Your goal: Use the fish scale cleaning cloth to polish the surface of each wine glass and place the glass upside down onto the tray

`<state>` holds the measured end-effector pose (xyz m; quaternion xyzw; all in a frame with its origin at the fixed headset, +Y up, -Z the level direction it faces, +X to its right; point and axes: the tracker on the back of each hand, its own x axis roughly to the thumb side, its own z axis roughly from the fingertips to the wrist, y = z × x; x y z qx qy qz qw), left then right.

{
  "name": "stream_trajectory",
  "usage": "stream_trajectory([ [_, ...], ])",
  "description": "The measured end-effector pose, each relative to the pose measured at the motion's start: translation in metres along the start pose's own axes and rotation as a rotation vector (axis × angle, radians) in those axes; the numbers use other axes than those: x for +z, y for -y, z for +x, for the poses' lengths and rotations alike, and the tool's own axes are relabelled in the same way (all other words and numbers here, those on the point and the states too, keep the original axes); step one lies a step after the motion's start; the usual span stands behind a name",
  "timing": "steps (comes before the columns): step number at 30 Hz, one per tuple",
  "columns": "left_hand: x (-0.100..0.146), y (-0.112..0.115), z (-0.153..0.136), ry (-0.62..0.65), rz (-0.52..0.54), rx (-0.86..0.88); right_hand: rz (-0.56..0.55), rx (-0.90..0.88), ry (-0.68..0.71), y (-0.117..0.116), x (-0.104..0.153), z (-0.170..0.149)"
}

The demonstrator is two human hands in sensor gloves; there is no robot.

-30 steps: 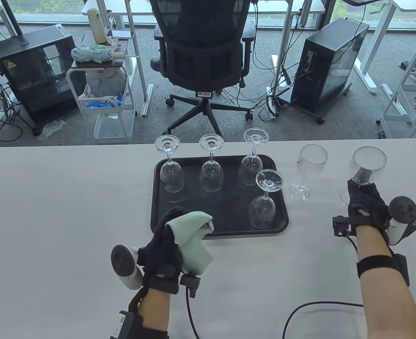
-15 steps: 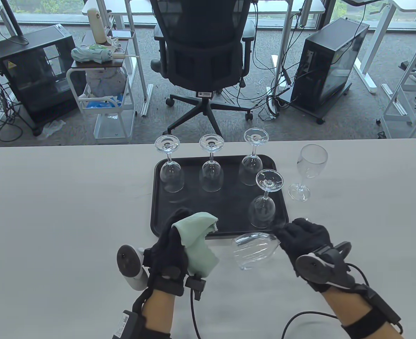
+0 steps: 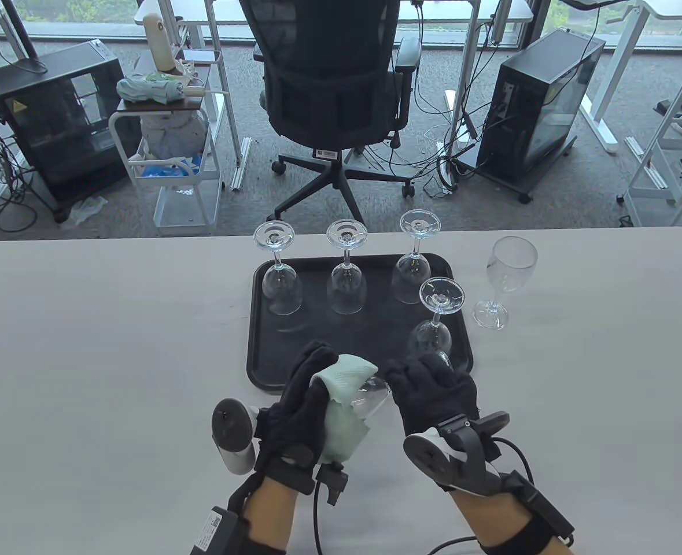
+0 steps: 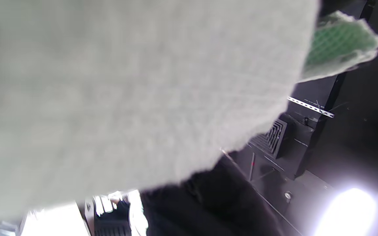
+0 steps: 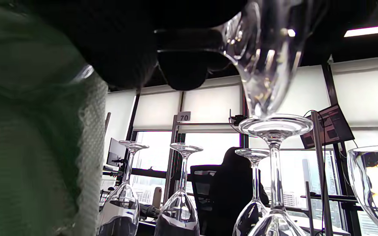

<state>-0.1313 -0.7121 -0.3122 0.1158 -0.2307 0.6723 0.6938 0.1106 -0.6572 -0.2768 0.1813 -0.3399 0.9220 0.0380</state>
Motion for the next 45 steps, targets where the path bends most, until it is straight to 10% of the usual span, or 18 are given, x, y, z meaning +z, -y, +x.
stream_trajectory([
  [8, 0.0, 0.004, 0.007, -0.005, -0.009, -0.076, -0.11, -0.043, 0.066, 0.004, 0.018, -0.016],
  [22, -0.001, -0.006, 0.014, 0.078, 0.006, 0.004, -0.035, -1.158, -0.156, -0.035, 0.019, -0.093],
  [27, 0.003, 0.003, 0.017, 0.159, 0.041, -0.127, 0.164, -1.23, -0.333, -0.039, 0.023, -0.091],
  [35, -0.001, -0.003, 0.008, -0.001, -0.038, 0.014, -0.127, -0.677, 0.112, -0.02, 0.022, -0.085],
  [41, 0.001, 0.001, 0.018, 0.122, -0.013, -0.09, 0.091, -1.067, -0.215, -0.032, 0.021, -0.088],
  [45, 0.0, -0.005, 0.021, 0.092, -0.024, -0.099, 0.023, -0.92, -0.056, -0.024, 0.02, -0.086],
])
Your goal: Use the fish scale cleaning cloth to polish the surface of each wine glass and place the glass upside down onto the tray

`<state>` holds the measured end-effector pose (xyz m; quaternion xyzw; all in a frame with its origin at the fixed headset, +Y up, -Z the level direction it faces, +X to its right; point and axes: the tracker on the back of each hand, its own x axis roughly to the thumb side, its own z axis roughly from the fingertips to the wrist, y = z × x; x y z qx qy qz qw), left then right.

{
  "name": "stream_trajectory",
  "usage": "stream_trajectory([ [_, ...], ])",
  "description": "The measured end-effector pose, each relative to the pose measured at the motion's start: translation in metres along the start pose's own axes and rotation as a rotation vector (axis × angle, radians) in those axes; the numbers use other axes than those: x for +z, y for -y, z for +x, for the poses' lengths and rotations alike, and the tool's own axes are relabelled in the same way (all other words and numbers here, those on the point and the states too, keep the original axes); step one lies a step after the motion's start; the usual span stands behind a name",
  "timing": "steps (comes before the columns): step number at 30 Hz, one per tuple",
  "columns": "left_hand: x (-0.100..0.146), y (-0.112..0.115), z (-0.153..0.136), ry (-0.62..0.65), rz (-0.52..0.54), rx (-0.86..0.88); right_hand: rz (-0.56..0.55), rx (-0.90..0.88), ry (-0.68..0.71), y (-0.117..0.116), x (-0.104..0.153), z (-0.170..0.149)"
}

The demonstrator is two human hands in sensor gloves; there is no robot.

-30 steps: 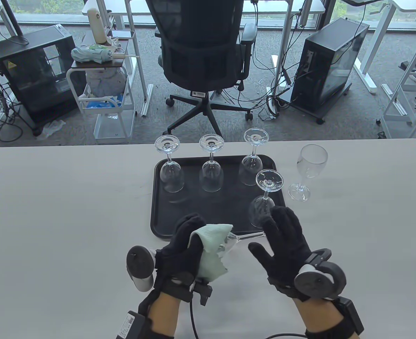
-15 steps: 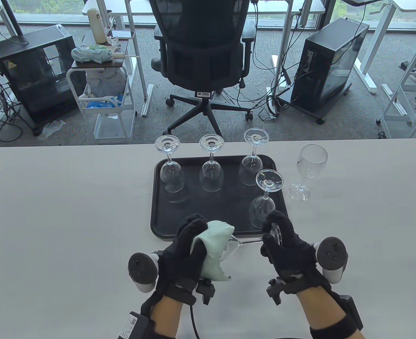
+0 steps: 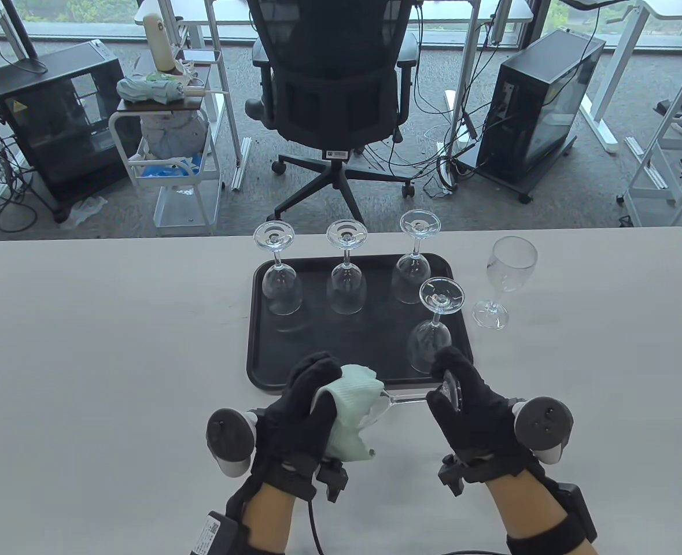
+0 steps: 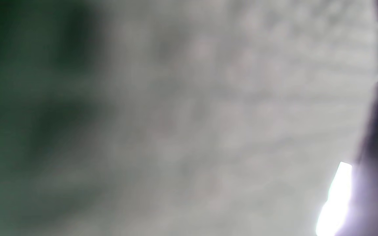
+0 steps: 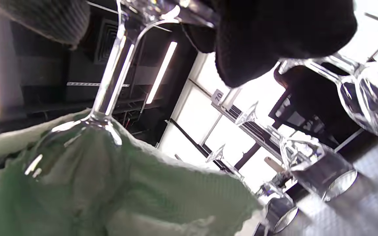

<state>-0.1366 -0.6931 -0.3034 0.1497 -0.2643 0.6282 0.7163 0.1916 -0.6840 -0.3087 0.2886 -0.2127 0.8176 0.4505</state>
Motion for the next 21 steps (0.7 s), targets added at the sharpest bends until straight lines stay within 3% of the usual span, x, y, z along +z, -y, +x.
stream_trajectory([
  [3, 0.001, -0.001, -0.006, -0.071, 0.016, 0.062, -0.03, 0.165, 0.196, -0.001, 0.002, 0.005],
  [4, 0.001, 0.0, -0.008, -0.087, -0.001, 0.086, -0.037, 0.163, 0.206, -0.001, 0.003, 0.003],
  [8, 0.002, 0.004, -0.007, -0.072, 0.014, 0.053, -0.057, -0.038, 0.032, -0.004, 0.002, -0.007],
  [11, 0.002, 0.003, 0.001, 0.033, 0.04, -0.019, 0.015, -0.21, -0.155, -0.005, 0.001, -0.01],
  [13, 0.001, 0.002, 0.003, 0.039, 0.023, -0.02, 0.021, -0.155, -0.099, -0.003, 0.001, -0.006],
  [18, 0.0, -0.003, -0.001, -0.062, 0.007, 0.064, -0.039, 0.187, 0.238, 0.0, 0.003, 0.01],
  [21, 0.001, 0.0, -0.004, -0.07, 0.005, 0.072, -0.069, 0.183, 0.225, 0.001, 0.003, 0.007],
])
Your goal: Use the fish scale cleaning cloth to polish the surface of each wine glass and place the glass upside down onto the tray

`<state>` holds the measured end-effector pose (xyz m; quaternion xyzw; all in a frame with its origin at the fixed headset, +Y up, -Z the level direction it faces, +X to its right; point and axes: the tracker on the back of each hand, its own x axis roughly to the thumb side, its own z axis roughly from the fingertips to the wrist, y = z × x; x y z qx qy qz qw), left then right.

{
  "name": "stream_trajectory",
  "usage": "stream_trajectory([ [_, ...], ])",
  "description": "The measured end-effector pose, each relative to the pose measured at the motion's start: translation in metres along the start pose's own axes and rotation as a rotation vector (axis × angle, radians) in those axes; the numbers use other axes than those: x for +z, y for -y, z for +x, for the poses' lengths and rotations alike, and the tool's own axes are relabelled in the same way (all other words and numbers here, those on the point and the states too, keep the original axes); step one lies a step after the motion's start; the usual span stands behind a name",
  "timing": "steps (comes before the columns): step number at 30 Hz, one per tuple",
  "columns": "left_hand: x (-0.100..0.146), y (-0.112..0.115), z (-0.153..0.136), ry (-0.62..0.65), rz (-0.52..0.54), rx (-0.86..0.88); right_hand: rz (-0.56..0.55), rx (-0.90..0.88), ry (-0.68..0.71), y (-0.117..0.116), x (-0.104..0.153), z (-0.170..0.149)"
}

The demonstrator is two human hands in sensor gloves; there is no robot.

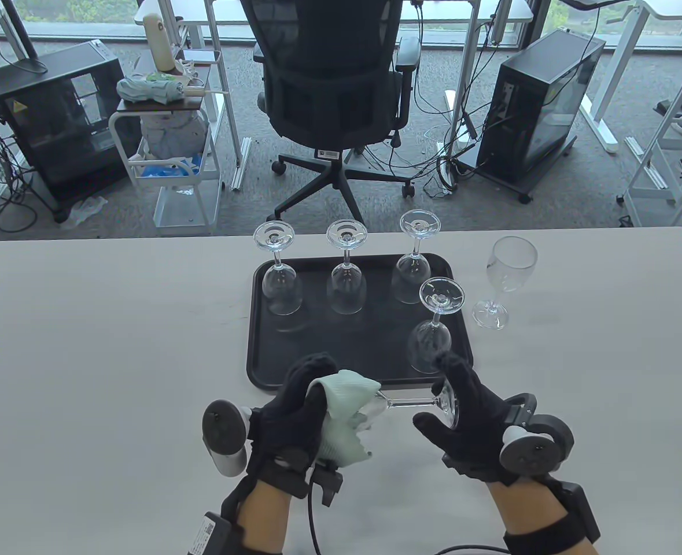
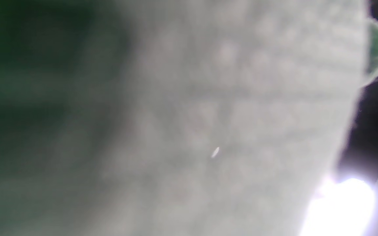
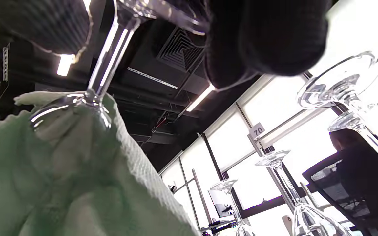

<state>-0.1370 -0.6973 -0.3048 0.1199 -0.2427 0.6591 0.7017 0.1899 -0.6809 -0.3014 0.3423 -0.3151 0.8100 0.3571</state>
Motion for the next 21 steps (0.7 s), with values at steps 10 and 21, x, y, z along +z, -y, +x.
stream_trajectory([
  [10, 0.0, -0.001, -0.002, 0.007, 0.016, -0.053, 0.072, -0.067, -0.078, -0.003, -0.001, -0.004],
  [21, 0.0, -0.001, 0.001, 0.092, 0.024, -0.095, 0.143, -0.336, -0.346, -0.009, 0.0, -0.012],
])
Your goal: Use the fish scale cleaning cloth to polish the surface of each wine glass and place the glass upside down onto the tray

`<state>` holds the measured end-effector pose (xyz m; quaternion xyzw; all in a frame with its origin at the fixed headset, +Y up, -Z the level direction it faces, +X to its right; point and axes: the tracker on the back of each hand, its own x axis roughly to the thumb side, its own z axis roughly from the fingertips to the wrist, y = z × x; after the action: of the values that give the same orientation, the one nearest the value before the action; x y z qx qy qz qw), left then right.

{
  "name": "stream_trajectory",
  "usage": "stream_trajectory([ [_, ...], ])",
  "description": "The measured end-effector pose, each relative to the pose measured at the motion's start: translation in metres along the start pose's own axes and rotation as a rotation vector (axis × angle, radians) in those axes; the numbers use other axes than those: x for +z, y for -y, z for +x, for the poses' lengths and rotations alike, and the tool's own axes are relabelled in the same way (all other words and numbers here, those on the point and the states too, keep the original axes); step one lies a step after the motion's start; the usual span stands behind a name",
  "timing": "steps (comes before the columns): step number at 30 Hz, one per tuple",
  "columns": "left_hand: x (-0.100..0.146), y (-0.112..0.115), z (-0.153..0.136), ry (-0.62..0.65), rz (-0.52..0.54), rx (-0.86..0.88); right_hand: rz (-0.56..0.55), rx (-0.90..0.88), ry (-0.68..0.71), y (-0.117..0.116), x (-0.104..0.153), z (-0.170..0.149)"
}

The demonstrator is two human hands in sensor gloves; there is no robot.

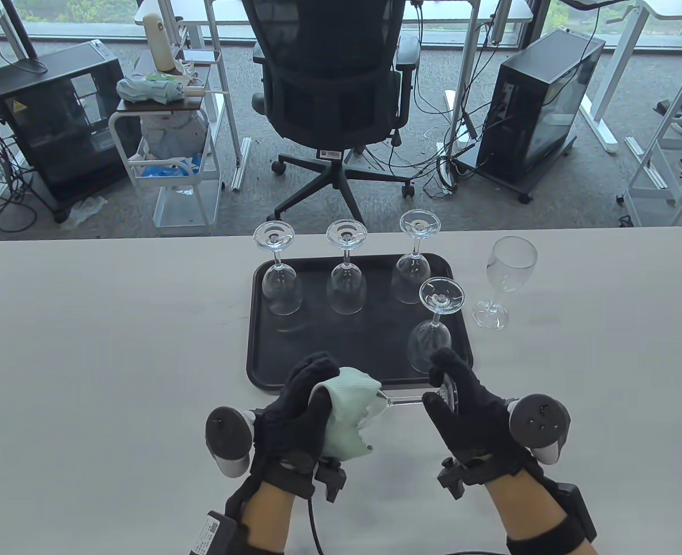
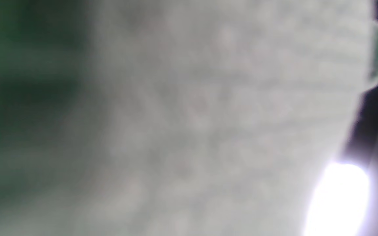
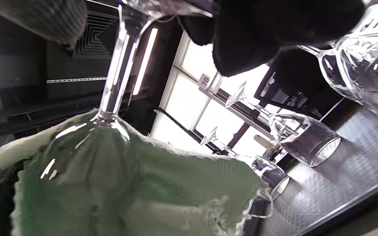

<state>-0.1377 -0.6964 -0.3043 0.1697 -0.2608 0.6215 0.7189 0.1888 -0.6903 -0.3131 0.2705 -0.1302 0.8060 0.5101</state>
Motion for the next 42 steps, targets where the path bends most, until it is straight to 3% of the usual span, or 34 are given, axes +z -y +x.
stream_trajectory([
  [1, 0.0, 0.0, 0.001, -0.01, -0.01, 0.011, -0.068, 0.13, 0.095, 0.0, 0.001, 0.002],
  [3, 0.0, -0.003, -0.001, -0.063, 0.003, 0.017, -0.068, 0.26, 0.245, 0.0, 0.002, 0.008],
  [6, 0.001, -0.001, -0.009, -0.144, -0.029, 0.161, -0.115, 0.395, 0.381, 0.0, 0.006, 0.017],
  [8, 0.001, 0.001, -0.009, -0.122, -0.024, 0.137, -0.134, 0.391, 0.341, 0.002, 0.005, 0.016],
  [12, 0.001, 0.003, 0.003, -0.007, -0.001, 0.048, -0.075, 0.083, 0.062, 0.005, 0.001, 0.008],
  [13, 0.001, 0.002, 0.004, 0.012, 0.02, 0.02, -0.052, 0.059, 0.062, 0.005, 0.001, 0.009],
  [17, 0.0, -0.002, 0.003, -0.021, 0.019, 0.041, -0.095, 0.248, 0.274, 0.002, 0.004, 0.014],
  [20, 0.001, -0.003, -0.004, -0.133, -0.035, 0.154, -0.122, 0.392, 0.396, 0.0, 0.007, 0.019],
  [22, 0.001, -0.002, -0.003, -0.114, -0.024, 0.13, -0.148, 0.341, 0.347, 0.0, 0.007, 0.018],
  [24, 0.001, 0.0, 0.001, -0.053, -0.008, 0.111, -0.134, 0.217, 0.201, 0.002, 0.004, 0.016],
  [27, 0.001, 0.0, 0.005, 0.023, 0.022, 0.029, -0.052, 0.085, 0.037, 0.003, 0.001, 0.012],
  [29, 0.0, -0.002, 0.003, 0.01, 0.01, 0.039, -0.061, 0.121, 0.091, 0.002, 0.002, 0.013],
  [31, 0.0, -0.004, 0.0, -0.043, 0.013, 0.046, -0.091, 0.29, 0.252, 0.0, 0.004, 0.017],
  [34, 0.0, -0.005, -0.007, -0.138, -0.035, 0.172, -0.112, 0.423, 0.394, -0.002, 0.007, 0.023],
  [36, 0.001, -0.003, -0.005, -0.103, -0.023, 0.148, -0.134, 0.394, 0.371, -0.001, 0.007, 0.023],
  [38, 0.001, -0.001, 0.0, -0.067, -0.011, 0.114, -0.139, 0.278, 0.243, 0.002, 0.004, 0.02],
  [40, 0.001, -0.001, 0.004, 0.01, 0.01, 0.043, -0.058, 0.07, 0.017, 0.002, 0.002, 0.014],
  [42, 0.0, -0.004, 0.004, 0.014, 0.008, 0.031, -0.035, 0.062, 0.039, 0.001, 0.001, 0.013],
])
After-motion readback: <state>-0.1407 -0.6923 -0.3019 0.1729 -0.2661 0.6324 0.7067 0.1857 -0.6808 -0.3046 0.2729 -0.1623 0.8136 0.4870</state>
